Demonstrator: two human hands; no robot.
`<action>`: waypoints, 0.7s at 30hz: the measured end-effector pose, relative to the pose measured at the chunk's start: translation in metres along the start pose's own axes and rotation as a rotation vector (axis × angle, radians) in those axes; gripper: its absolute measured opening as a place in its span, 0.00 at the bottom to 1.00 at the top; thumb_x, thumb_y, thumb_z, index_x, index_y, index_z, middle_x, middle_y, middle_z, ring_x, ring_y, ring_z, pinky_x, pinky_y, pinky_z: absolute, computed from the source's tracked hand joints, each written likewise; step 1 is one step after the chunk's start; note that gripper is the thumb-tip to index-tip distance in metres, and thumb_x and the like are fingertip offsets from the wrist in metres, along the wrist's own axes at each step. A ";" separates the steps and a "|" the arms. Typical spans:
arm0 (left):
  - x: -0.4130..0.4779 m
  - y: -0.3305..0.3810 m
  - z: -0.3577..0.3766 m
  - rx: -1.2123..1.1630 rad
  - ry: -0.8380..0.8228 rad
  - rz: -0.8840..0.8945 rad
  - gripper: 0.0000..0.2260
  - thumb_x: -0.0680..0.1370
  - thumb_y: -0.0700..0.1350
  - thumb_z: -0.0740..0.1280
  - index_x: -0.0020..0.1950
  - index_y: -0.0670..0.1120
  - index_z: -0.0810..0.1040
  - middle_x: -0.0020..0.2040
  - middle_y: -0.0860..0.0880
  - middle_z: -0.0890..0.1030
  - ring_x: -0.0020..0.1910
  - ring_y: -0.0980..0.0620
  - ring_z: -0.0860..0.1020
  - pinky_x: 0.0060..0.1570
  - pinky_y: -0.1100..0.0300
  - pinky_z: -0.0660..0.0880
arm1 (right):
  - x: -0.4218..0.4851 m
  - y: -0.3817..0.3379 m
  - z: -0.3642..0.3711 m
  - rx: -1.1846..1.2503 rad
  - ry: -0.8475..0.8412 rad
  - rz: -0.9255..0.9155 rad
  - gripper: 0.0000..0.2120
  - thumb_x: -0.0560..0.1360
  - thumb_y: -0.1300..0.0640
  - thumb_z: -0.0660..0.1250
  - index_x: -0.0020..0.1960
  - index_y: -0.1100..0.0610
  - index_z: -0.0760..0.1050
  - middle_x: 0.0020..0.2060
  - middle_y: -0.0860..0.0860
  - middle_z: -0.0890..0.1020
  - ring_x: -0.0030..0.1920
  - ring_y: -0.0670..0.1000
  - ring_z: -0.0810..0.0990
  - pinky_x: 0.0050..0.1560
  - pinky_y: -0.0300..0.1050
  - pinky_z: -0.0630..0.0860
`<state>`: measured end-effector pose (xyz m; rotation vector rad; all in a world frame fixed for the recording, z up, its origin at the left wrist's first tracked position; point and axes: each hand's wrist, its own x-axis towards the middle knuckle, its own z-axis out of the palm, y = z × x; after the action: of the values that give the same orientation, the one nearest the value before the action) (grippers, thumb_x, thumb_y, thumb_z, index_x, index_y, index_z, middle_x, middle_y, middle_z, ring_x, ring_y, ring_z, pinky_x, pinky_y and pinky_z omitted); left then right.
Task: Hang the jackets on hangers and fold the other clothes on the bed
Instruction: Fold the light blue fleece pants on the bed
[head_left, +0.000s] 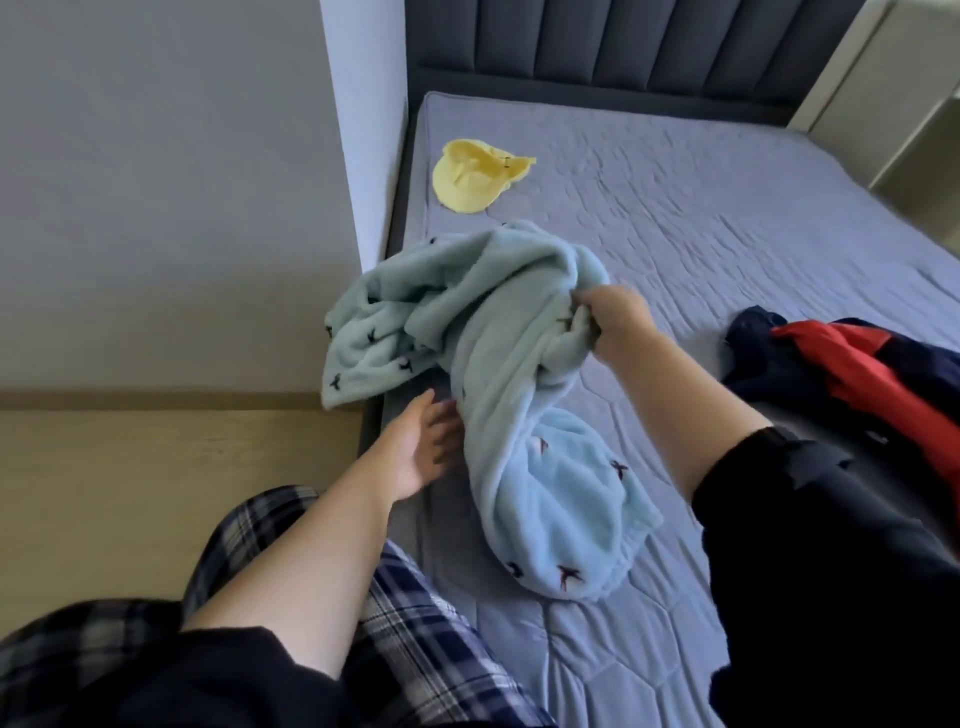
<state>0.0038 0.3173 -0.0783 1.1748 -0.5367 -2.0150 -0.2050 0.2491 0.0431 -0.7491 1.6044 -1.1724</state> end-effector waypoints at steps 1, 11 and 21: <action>0.001 -0.001 -0.002 0.038 0.034 0.003 0.17 0.80 0.60 0.56 0.57 0.50 0.75 0.51 0.50 0.80 0.50 0.50 0.78 0.51 0.54 0.74 | 0.009 0.014 -0.011 -0.229 0.124 0.015 0.04 0.76 0.64 0.62 0.48 0.64 0.75 0.43 0.57 0.74 0.45 0.52 0.72 0.37 0.45 0.71; 0.004 -0.030 0.023 0.332 0.046 -0.009 0.11 0.77 0.46 0.68 0.59 0.52 0.72 0.49 0.53 0.80 0.46 0.56 0.79 0.38 0.64 0.76 | 0.000 0.125 -0.045 -0.521 -0.530 0.261 0.41 0.76 0.42 0.65 0.79 0.48 0.44 0.74 0.48 0.62 0.71 0.52 0.66 0.67 0.50 0.66; 0.024 -0.045 0.039 0.069 0.364 0.070 0.22 0.72 0.42 0.72 0.64 0.46 0.71 0.52 0.44 0.81 0.50 0.43 0.81 0.43 0.54 0.78 | -0.024 0.128 -0.069 -0.650 -0.813 0.058 0.48 0.71 0.46 0.71 0.77 0.43 0.41 0.77 0.48 0.51 0.74 0.46 0.57 0.71 0.42 0.59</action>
<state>-0.0551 0.3275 -0.1025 1.5011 -0.4577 -1.6819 -0.2537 0.3376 -0.0642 -1.3631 1.2564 -0.1865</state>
